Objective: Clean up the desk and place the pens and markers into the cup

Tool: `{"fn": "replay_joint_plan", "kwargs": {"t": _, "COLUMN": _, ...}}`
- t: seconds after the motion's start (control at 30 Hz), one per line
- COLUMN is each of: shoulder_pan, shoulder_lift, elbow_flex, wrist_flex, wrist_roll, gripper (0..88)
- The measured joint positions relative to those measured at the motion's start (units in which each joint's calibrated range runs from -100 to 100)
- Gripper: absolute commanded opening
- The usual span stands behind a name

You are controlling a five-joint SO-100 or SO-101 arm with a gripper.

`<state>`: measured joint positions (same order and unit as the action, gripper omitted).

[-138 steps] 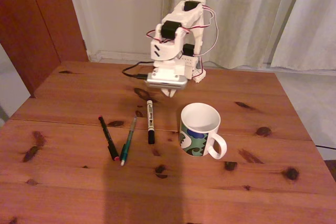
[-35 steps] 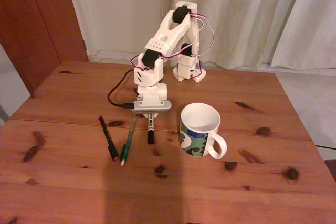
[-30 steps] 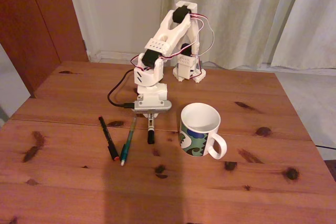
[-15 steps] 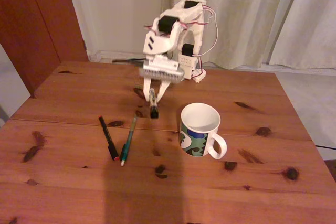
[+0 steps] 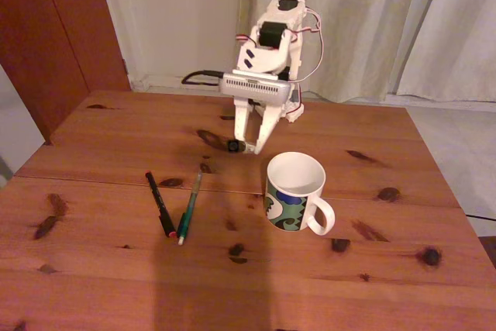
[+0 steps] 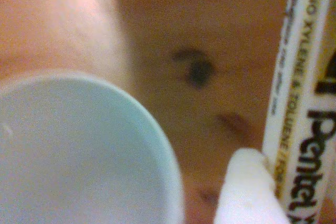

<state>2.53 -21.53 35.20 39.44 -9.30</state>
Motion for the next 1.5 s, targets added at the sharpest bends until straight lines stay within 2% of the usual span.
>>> {"fn": "replay_joint_plan", "kwargs": {"t": 0.17, "shoulder_pan": -2.6, "shoulder_lift": 0.0, "elbow_flex": 1.0, "wrist_flex": -5.5, "wrist_roll": -2.8, "gripper": 0.7}}
{"fn": "replay_joint_plan", "kwargs": {"t": 0.67, "shoulder_pan": -8.7, "shoulder_lift": -5.1, "elbow_flex": -0.3, "wrist_flex": -5.8, "wrist_roll": -6.2, "gripper": 0.7}}
{"fn": "replay_joint_plan", "kwargs": {"t": 1.33, "shoulder_pan": -5.6, "shoulder_lift": -4.4, "elbow_flex": -0.3, "wrist_flex": -6.3, "wrist_roll": -6.3, "gripper": 0.7}}
{"fn": "replay_joint_plan", "kwargs": {"t": 1.5, "shoulder_pan": -5.8, "shoulder_lift": -3.4, "elbow_flex": -0.3, "wrist_flex": -10.3, "wrist_roll": -6.3, "gripper": 0.7}}
